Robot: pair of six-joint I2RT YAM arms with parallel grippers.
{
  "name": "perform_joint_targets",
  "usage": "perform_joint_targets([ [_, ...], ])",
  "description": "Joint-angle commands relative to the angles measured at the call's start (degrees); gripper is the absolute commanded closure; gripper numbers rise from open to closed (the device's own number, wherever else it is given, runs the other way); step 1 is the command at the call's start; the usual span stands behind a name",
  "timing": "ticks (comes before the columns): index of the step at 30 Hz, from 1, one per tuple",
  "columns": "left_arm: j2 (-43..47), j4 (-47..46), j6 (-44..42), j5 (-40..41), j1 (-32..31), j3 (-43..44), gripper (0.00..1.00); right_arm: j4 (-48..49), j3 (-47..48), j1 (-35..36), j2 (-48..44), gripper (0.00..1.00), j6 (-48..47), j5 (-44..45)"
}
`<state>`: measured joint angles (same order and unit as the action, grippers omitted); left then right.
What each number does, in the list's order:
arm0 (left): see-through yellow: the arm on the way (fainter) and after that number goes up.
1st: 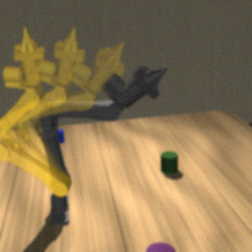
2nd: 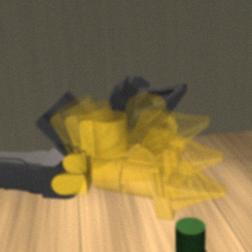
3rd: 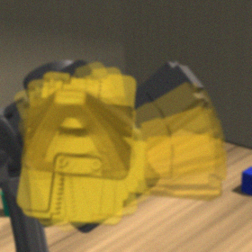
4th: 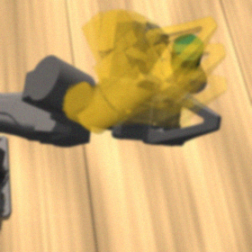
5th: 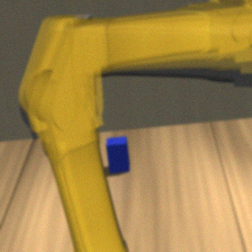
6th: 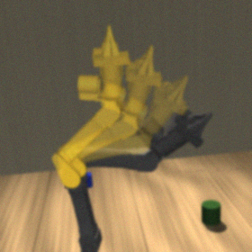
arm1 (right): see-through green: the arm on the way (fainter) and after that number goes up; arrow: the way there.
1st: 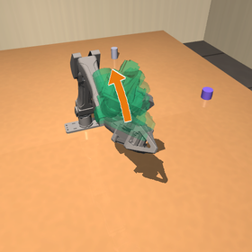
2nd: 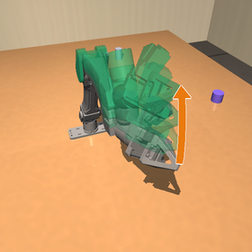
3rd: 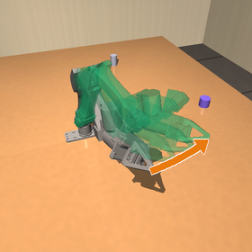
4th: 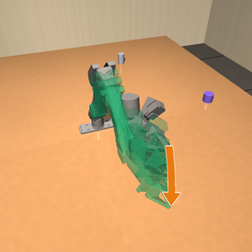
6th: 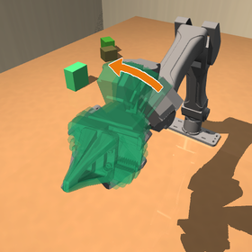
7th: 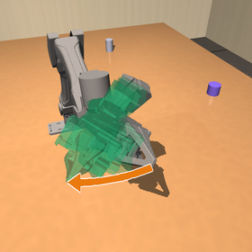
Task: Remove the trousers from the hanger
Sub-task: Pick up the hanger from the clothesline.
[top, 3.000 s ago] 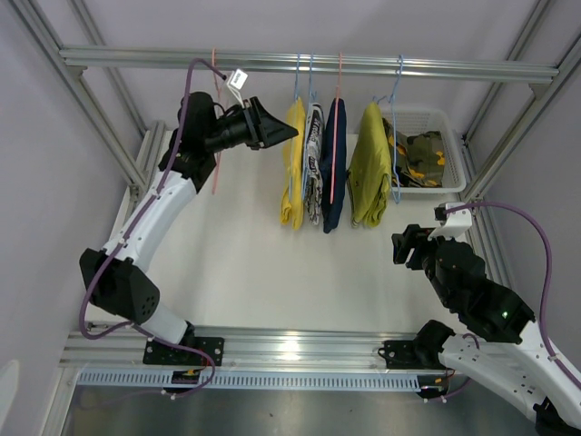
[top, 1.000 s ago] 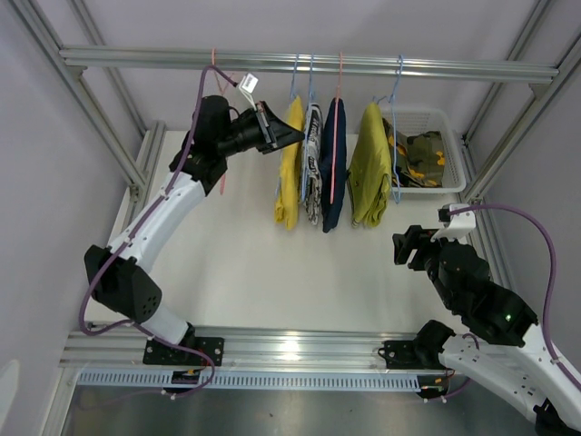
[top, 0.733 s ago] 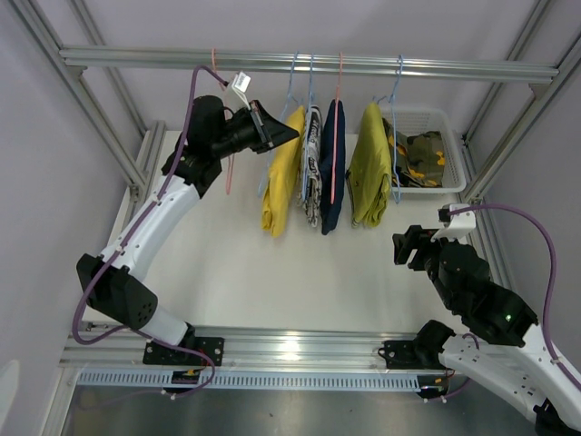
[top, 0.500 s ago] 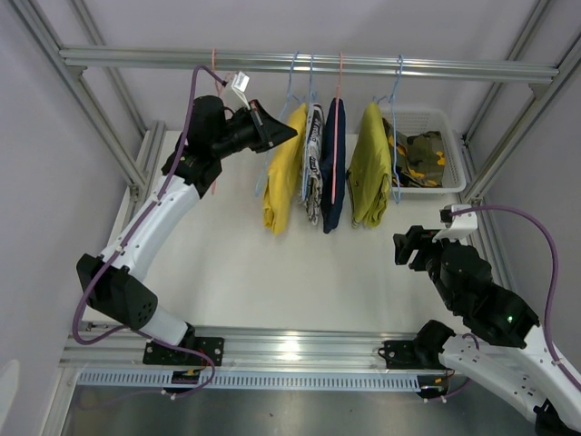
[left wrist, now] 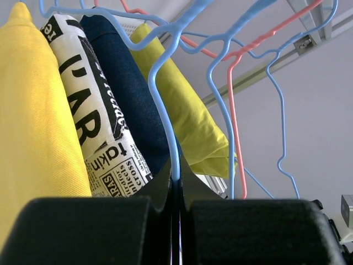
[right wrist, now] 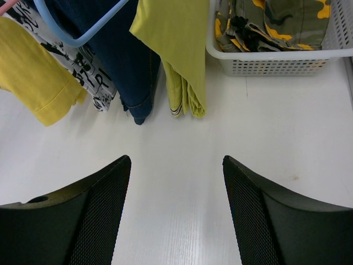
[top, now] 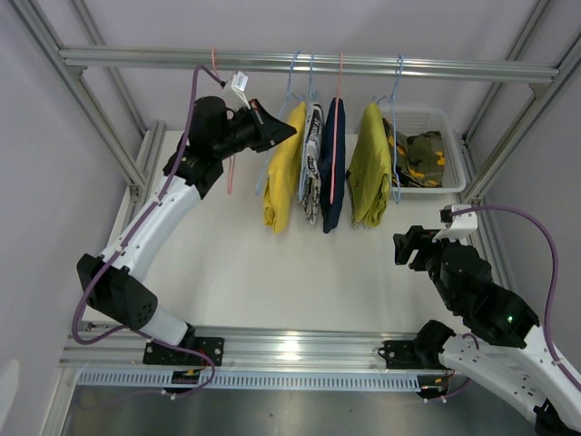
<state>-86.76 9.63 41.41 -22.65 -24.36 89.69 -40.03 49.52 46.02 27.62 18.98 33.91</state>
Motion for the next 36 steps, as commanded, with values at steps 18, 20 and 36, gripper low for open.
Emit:
perform_joint_targets([
  [18,-1.48,-5.85,-1.77,5.6,0.01,12.79,0.99,1.8,-0.56,0.12,-0.46,0.28,-0.61,1.16],
  [20,-2.18,-4.45,-2.47,6.22,0.01,15.23,0.99,1.8,-0.56,0.12,-0.55,0.27,-0.7,0.98],
  [36,-2.01,0.3,-4.93,12.19,0.01,20.79,0.99,1.89,-0.56,0.21,-0.72,0.27,-0.61,1.16],
])
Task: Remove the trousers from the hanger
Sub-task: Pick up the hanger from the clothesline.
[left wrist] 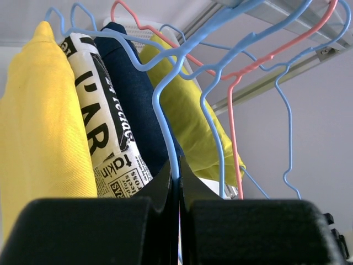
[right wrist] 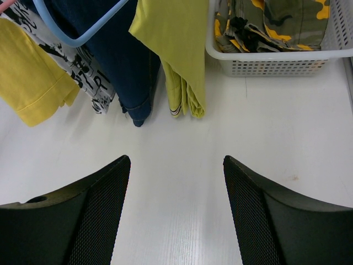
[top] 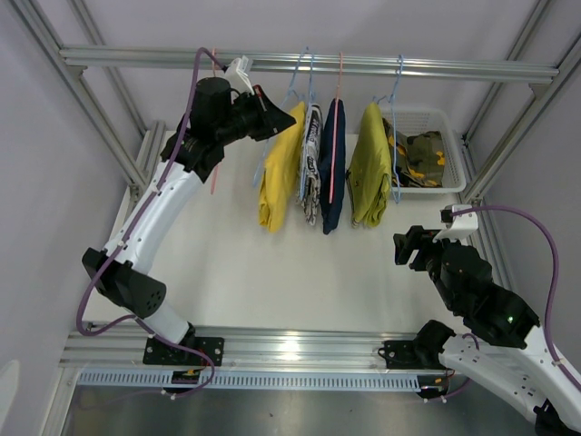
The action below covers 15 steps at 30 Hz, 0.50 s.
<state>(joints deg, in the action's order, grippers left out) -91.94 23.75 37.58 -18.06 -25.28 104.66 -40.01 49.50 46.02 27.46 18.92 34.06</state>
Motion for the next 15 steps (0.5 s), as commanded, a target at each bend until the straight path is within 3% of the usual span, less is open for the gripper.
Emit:
perform_joint_targets([
  [1,3.43,-13.64,-1.37,8.21,0.93,5.82,0.99,1.86,-0.54,0.12,-0.57,0.27,-0.55,1.0],
  [15,7.65,-14.95,-2.69,10.68,0.93,3.02,0.99,2.13,-0.63,0.12,-0.83,0.27,-0.55,1.09],
])
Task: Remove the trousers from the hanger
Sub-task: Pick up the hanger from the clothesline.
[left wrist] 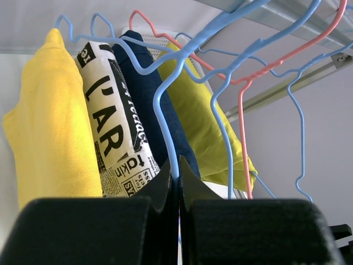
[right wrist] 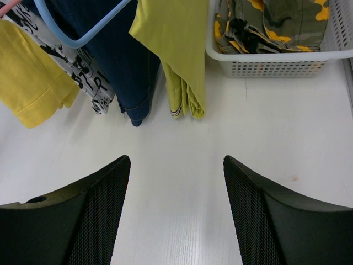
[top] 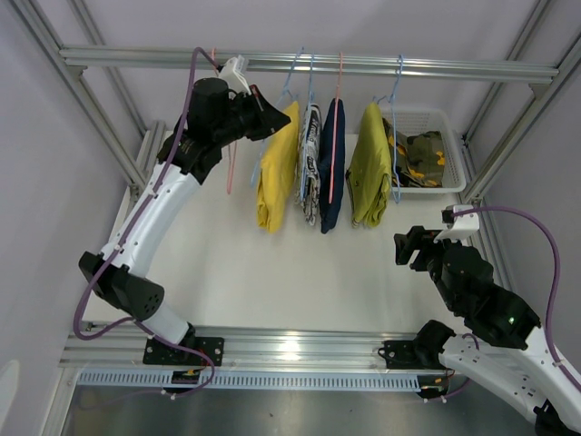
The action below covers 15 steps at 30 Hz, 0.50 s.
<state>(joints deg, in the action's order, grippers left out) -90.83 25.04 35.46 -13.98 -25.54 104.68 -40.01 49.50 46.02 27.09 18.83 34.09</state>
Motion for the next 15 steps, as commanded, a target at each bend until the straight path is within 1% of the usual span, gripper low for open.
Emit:
perform_joint_targets([
  [1,6.8,-16.42,-0.57,6.51,1.19,2.72,0.99,2.04,-0.63,0.21,-0.37,0.27,-0.46,0.98],
  [6,8.03,-16.78,-1.01,7.3,1.19,2.8,0.99,2.04,-0.63,0.21,-0.46,0.27,-0.46,0.98],
  [10,6.72,-14.76,-1.71,8.35,1.19,6.48,0.99,1.87,-0.63,0.12,-0.46,0.27,-0.37,0.98],
  [15,4.79,-13.96,-2.33,9.23,1.28,8.78,1.0,1.95,-0.71,0.12,-0.46,0.27,-0.46,0.98],
])
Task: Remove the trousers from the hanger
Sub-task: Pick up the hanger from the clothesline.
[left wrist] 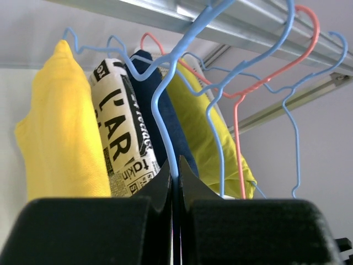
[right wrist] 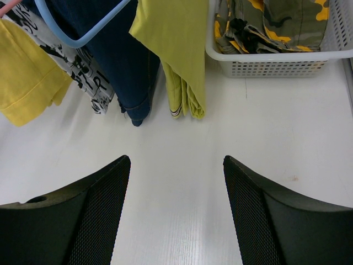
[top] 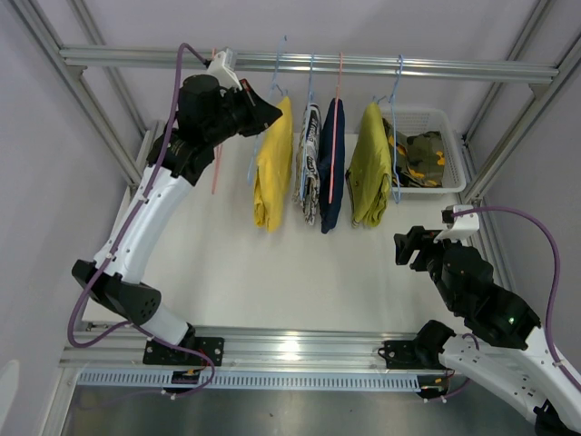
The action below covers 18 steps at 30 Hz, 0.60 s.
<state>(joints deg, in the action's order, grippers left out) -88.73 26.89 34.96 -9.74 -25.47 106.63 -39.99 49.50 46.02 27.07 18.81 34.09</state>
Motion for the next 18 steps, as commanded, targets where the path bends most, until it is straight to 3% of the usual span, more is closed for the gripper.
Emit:
perform_joint_targets([
  [1,1.9,-15.73,-1.91,4.99,1.22,7.62,0.99,2.02,-0.72,0.12,-0.44,0.27,-0.44,0.98],
  [7,1.63,-14.59,-2.0,4.64,1.22,9.04,0.99,2.11,-0.72,0.21,-0.44,0.27,-0.61,1.25],
  [18,10.05,-10.81,-3.14,5.52,1.22,4.56,0.99,2.37,-0.72,0.21,-1.32,0.27,-0.62,0.02],
])
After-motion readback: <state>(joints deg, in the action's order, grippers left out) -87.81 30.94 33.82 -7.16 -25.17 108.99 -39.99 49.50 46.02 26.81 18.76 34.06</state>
